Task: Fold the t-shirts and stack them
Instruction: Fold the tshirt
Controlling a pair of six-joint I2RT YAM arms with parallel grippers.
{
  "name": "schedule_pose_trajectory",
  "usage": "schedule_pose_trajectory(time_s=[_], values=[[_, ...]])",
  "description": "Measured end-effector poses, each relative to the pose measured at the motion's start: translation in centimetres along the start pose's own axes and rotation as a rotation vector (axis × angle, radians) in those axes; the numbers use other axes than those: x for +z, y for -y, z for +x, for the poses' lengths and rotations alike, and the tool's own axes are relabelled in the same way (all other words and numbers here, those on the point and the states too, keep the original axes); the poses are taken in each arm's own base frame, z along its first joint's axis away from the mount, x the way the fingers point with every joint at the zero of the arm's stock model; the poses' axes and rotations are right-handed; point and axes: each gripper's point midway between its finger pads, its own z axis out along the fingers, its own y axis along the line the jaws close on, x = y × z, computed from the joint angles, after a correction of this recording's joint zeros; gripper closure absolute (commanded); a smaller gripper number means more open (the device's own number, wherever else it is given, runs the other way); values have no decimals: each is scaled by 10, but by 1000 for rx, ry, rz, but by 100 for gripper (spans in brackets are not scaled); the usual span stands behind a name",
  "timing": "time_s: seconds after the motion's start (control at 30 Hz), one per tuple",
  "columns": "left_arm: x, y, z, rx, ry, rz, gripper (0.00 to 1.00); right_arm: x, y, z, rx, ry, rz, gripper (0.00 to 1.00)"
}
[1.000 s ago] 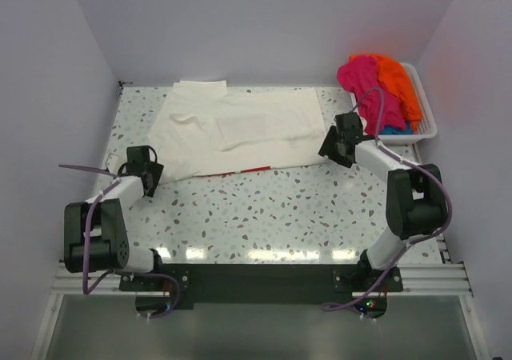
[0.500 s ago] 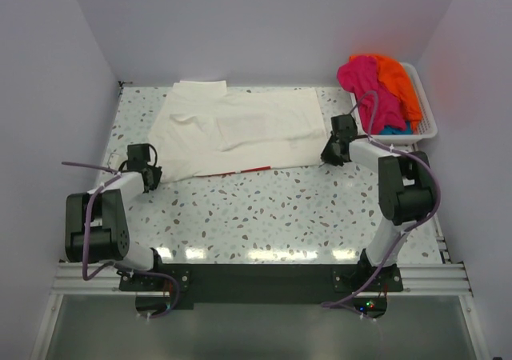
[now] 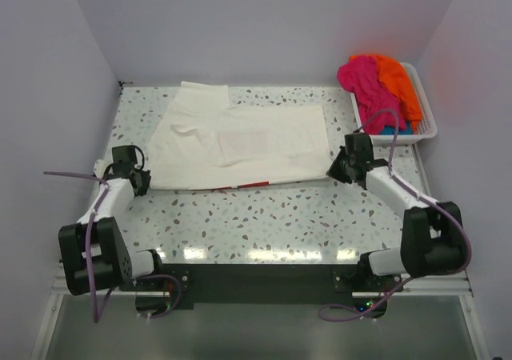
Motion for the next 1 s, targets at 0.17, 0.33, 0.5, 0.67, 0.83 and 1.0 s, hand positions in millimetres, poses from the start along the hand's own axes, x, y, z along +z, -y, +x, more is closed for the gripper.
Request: schedule_pose_trajectory(time_s=[0.17, 0.33, 0.5, 0.67, 0.83, 1.0], values=[[-19, -12, -5, -7, 12, 11, 98, -35, 14, 27, 28, 4, -44, 100], [-37, -27, -2, 2, 16, 21, 65, -65, 26, 44, 61, 21, -65, 82], [-58, -28, -13, -2, 61, 72, 24, -85, 31, 51, 60, 31, -87, 31], [-77, 10, -34, 61, 95, 180, 22, -83, 22, 37, 3, 22, -81, 25], [-68, 101, -49, 195, 93, 359, 21, -52, -27, -26, -74, 44, -105, 26], [-36, 228, -33, 463, 136, 467, 20, -2, -75, -87, -145, 111, -159, 28]])
